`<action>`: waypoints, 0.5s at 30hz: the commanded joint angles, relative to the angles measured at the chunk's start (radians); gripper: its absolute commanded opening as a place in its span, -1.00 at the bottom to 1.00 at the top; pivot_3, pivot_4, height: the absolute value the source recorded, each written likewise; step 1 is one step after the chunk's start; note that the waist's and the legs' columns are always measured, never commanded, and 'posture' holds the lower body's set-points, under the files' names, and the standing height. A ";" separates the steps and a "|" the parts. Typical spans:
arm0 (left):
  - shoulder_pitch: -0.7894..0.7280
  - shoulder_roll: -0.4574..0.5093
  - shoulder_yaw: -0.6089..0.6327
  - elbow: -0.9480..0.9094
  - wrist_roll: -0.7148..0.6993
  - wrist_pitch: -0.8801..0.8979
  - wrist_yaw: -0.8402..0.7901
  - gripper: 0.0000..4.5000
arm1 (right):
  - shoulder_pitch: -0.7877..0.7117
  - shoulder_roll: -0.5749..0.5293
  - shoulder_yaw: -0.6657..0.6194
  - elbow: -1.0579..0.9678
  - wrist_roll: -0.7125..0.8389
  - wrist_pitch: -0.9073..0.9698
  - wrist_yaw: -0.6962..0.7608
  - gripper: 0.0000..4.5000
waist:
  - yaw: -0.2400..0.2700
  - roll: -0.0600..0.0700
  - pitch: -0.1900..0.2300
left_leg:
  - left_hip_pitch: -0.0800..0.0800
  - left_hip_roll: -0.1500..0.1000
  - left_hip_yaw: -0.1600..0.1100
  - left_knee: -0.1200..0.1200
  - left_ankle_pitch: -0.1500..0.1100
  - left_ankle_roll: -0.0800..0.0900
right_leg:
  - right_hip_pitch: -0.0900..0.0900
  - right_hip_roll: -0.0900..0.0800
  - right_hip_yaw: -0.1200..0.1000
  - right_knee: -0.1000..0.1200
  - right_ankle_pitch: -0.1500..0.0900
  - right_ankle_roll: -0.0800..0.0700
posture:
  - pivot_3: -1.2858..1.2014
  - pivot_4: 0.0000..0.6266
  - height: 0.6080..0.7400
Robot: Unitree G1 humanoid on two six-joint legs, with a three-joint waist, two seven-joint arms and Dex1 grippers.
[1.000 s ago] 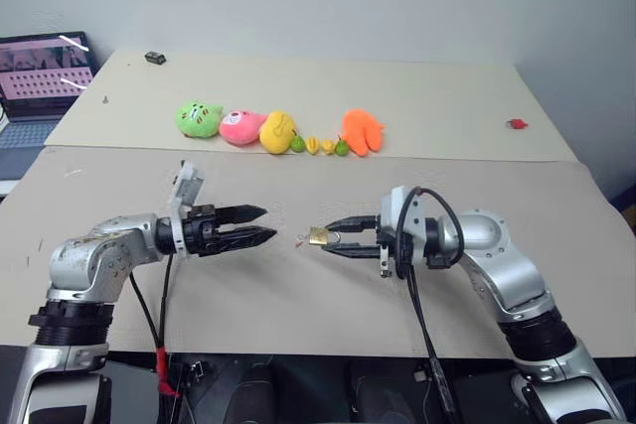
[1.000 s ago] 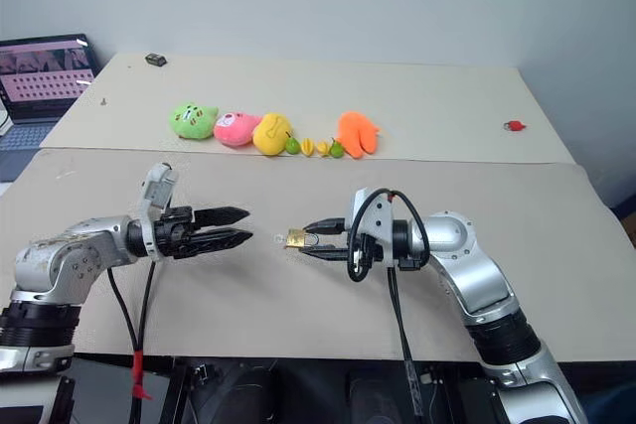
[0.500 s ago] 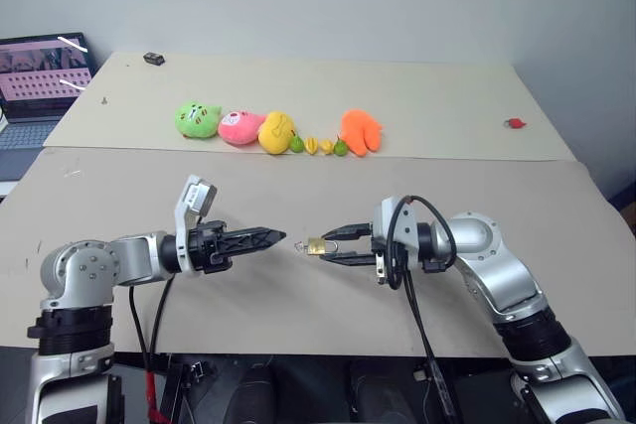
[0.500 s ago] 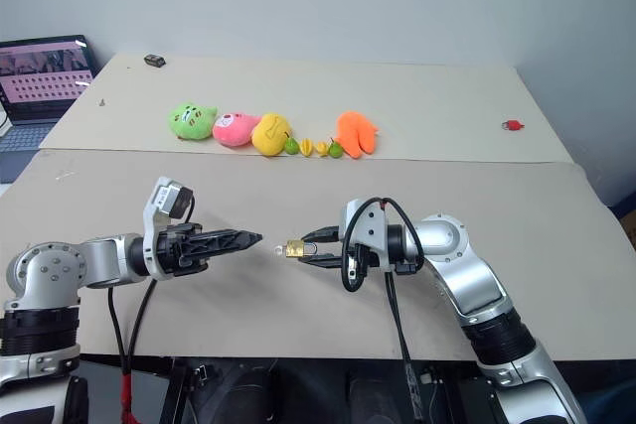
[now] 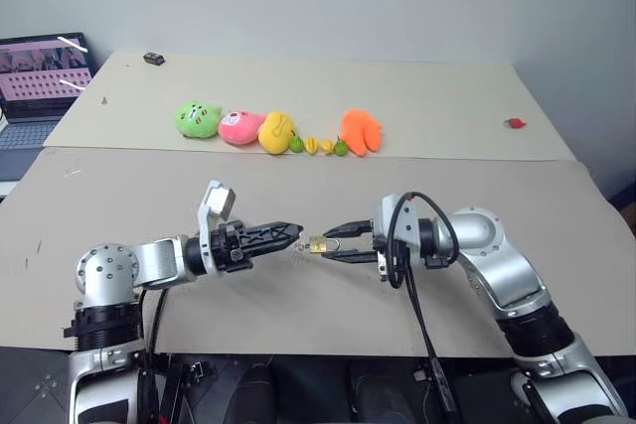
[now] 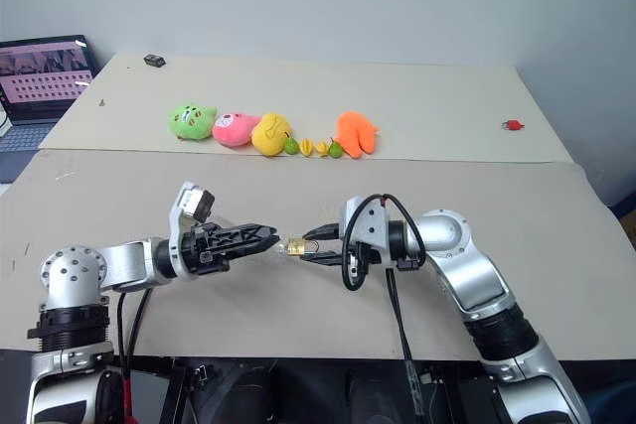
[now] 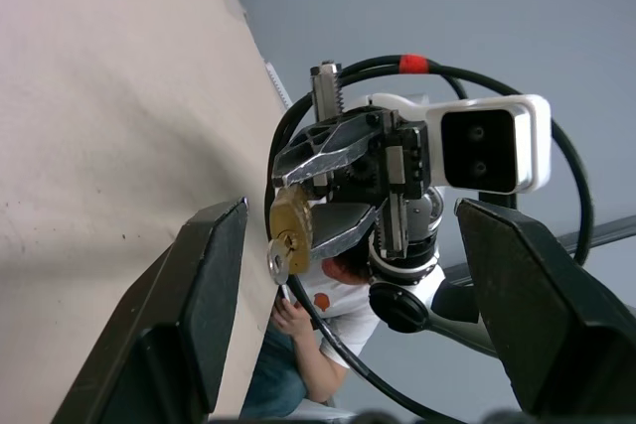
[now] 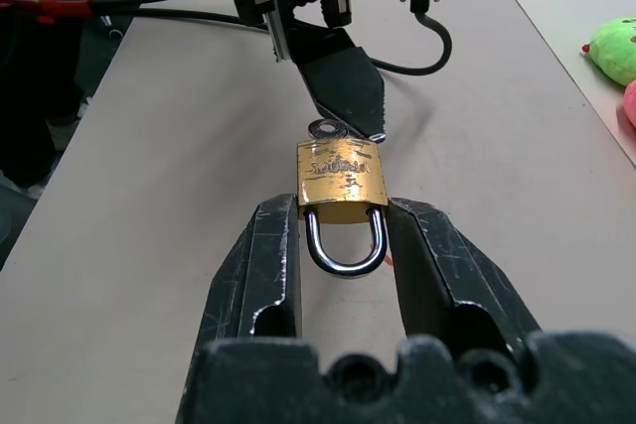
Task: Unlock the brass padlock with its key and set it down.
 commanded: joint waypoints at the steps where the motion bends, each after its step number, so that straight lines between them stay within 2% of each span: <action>1: 0.023 0.012 -0.009 -0.039 -0.036 0.014 0.002 0.55 | -0.021 -0.007 -0.020 -0.020 0.003 -0.029 0.000 -0.60 | 0.000 0.000 0.000 | 0.000 0.000 0.000 0.000 0.000 0.000 | 0.000 0.000 0.000 0.000 0.000 0.000 | 0.03 -0.52 0.73; 9: 0.035 0.035 -0.023 -0.051 -0.008 -0.022 -0.013 0.55 | -0.021 -0.002 -0.014 -0.018 0.000 -0.029 -0.003 -0.60 | 0.001 0.000 0.000 | 0.000 0.000 0.000 0.000 0.000 0.000 | 0.000 0.000 0.000 0.000 0.000 0.000 | 0.03 -0.52 0.73; 13: 0.066 0.077 -0.093 -0.151 0.209 -0.264 -0.112 0.55 | -0.017 -0.002 -0.014 -0.014 -0.004 -0.030 -0.004 -0.60 | 0.001 0.000 0.000 | 0.000 0.000 0.000 0.000 0.000 0.000 | 0.000 0.000 0.000 0.000 0.000 0.000 | 0.03 -0.52 0.73; 15: 0.072 0.088 -0.112 -0.166 0.272 -0.349 -0.157 0.55 | -0.016 -0.003 -0.014 -0.012 -0.007 -0.030 -0.003 -0.60 | 0.003 0.000 0.000 | 0.000 0.000 0.000 0.000 0.000 0.000 | 0.000 0.000 0.000 0.000 0.000 -0.001 | 0.03 -0.52 0.73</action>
